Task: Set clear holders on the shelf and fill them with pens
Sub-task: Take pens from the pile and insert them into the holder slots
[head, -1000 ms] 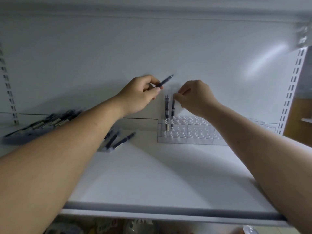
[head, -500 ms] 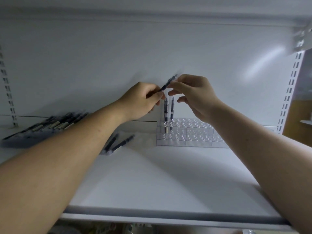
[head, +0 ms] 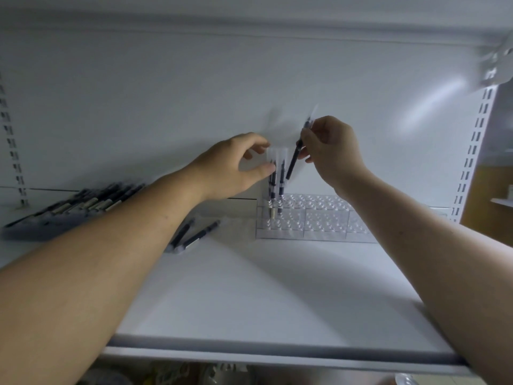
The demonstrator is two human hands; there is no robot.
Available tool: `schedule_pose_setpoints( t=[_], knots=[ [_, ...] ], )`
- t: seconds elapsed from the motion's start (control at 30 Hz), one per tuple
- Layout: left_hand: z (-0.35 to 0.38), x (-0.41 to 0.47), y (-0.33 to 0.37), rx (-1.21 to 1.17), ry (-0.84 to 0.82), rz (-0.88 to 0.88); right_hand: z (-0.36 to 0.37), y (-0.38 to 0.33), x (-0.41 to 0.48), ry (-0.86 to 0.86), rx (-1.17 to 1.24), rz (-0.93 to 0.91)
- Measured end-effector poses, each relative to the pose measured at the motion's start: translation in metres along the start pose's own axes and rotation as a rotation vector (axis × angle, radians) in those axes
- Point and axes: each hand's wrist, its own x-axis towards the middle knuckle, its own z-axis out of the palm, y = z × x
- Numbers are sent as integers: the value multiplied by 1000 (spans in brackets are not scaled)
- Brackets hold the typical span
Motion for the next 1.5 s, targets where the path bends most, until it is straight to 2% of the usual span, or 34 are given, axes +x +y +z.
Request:
schedule_pose_setpoints(
  t=[0.53,0.77,1.03,1.23,1.4,1.5],
  knots=[
    [-1,1,-1,-3,11,-14,9,4,-11,-176,-226,-53],
    [-1,1,-1,-16,13,-26,12,5,-14,-337,-354,14],
    [0,1,-2,-27,20,-39,11,4,-15,-417,-479,48],
    [-2,0,0,2,21,-52,-1,4,-7,-295,-458,-25],
    [-14,-1,14,73,72,-57,-2,-8,-5,-138,-408,-214],
    [-30,-4,25,113,120,-126,4,-27,-12,-121,-374,-301]
  ],
)
